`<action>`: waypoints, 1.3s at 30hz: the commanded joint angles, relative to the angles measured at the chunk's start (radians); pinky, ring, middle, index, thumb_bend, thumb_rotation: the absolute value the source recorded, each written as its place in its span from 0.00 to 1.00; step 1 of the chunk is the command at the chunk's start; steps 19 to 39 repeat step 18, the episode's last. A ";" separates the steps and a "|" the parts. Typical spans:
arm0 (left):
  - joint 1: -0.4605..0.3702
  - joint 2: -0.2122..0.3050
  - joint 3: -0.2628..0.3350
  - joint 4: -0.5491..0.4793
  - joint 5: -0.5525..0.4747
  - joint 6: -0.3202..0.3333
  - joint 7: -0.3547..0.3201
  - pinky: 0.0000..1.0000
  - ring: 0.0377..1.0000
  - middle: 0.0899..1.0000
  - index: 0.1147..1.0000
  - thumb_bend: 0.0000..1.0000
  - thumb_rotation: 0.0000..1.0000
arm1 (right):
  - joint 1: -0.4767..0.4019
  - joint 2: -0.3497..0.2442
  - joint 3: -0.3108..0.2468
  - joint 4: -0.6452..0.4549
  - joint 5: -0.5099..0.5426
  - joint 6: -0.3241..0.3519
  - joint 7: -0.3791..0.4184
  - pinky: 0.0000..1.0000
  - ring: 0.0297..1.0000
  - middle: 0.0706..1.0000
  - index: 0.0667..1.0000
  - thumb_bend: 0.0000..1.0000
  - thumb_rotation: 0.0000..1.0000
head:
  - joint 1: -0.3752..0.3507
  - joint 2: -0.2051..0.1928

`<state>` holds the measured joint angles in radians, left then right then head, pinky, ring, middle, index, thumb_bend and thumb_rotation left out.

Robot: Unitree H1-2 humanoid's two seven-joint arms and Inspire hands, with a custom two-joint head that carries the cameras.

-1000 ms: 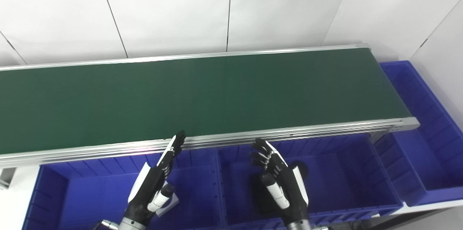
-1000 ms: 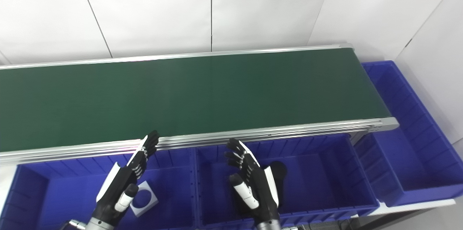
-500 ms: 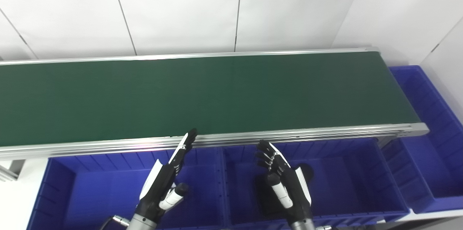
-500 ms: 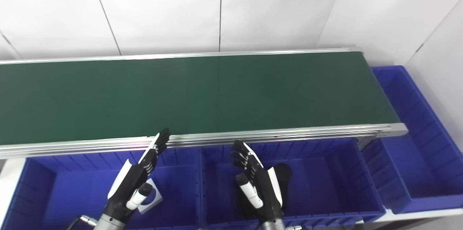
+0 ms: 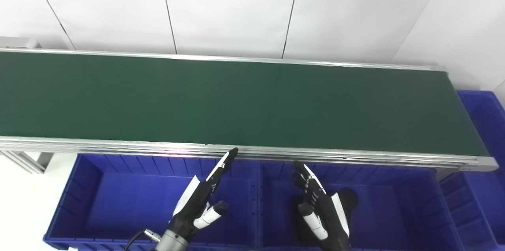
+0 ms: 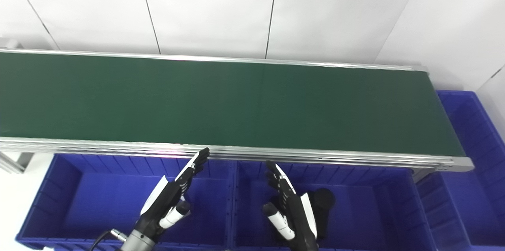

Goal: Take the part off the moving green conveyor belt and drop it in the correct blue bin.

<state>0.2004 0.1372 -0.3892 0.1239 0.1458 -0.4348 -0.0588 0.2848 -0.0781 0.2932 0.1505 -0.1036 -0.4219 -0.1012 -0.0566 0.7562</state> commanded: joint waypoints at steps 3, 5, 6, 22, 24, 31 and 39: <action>-0.008 0.018 -0.004 -0.031 -0.009 -0.035 0.011 1.00 1.00 1.00 0.99 0.84 1.00 | -0.002 0.008 0.017 -0.016 0.013 -0.048 -0.011 0.85 0.88 0.92 0.90 0.88 0.88 | -0.018 0.001; -0.009 0.021 -0.004 -0.033 -0.013 -0.035 0.011 1.00 1.00 1.00 0.99 0.84 1.00 | -0.003 0.009 0.020 -0.012 0.017 -0.048 -0.011 0.85 0.88 0.92 0.90 0.88 0.88 | -0.026 -0.001; -0.010 0.021 -0.005 -0.034 -0.015 -0.035 0.010 1.00 1.00 1.00 0.99 0.83 1.00 | -0.003 0.010 0.021 -0.010 0.018 -0.048 -0.011 0.85 0.88 0.92 0.90 0.89 0.88 | -0.026 -0.001; -0.015 0.029 -0.013 -0.008 -0.037 -0.035 0.001 0.99 1.00 1.00 0.99 0.83 1.00 | 0.017 0.028 0.021 -0.030 0.015 -0.048 -0.020 0.86 0.88 0.91 0.91 0.90 0.91 | -0.059 -0.007; -0.015 0.029 -0.013 -0.008 -0.037 -0.035 0.001 0.99 1.00 1.00 0.99 0.83 1.00 | 0.017 0.028 0.021 -0.030 0.015 -0.048 -0.020 0.86 0.88 0.91 0.91 0.90 0.91 | -0.059 -0.007; -0.015 0.029 -0.013 -0.008 -0.037 -0.035 0.001 0.99 1.00 1.00 0.99 0.83 1.00 | 0.017 0.028 0.021 -0.030 0.015 -0.048 -0.020 0.86 0.88 0.91 0.91 0.90 0.91 | -0.059 -0.007; -0.015 0.029 -0.013 -0.008 -0.037 -0.035 0.001 0.99 1.00 1.00 0.99 0.83 1.00 | 0.017 0.028 0.021 -0.030 0.015 -0.048 -0.020 0.86 0.88 0.91 0.91 0.90 0.91 | -0.059 -0.007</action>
